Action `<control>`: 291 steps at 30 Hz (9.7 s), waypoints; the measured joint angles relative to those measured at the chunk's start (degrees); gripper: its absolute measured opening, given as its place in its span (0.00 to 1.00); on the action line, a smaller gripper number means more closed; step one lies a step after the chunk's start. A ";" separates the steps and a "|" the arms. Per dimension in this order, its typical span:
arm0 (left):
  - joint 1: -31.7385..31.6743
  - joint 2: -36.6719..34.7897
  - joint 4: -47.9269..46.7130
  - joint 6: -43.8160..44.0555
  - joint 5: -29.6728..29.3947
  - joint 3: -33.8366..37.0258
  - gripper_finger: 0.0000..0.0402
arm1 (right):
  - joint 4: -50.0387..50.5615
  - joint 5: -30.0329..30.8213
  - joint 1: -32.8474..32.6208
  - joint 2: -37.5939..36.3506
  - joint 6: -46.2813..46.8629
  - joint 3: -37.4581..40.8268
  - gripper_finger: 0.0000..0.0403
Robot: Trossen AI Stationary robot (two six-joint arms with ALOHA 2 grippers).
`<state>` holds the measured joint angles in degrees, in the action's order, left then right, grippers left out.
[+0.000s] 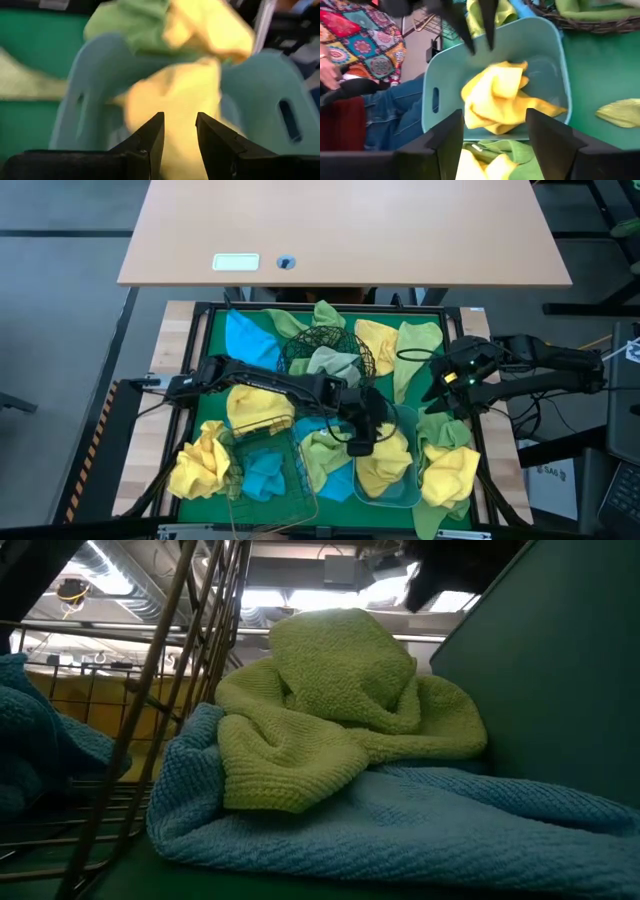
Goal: Sort microfiber towel by color & place in baskets
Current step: Put the yellow microfiber cloth into the blue bin, then put the blue microfiber cloth into the wire basket
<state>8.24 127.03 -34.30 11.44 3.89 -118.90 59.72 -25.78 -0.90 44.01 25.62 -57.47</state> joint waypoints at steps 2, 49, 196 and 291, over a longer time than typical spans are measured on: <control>-0.65 -1.17 -1.41 -0.15 -0.02 -0.02 0.27 | -0.35 -0.11 -1.83 0.27 1.24 -0.02 0.53; -5.91 -8.57 -8.98 -12.17 -0.32 -0.04 0.27 | 2.37 24.76 -53.86 37.50 27.07 0.00 0.53; -31.41 -49.95 -38.26 -11.30 -5.42 32.58 0.27 | -20.82 21.61 -22.69 38.64 -14.11 0.22 0.04; -36.58 -49.88 1.65 -1.84 -3.12 67.64 0.00 | 16.25 27.13 -0.30 29.83 -36.91 -40.80 0.54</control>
<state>-28.34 77.14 -32.65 9.59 0.77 -51.26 75.98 1.35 -1.20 73.84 -11.29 -98.28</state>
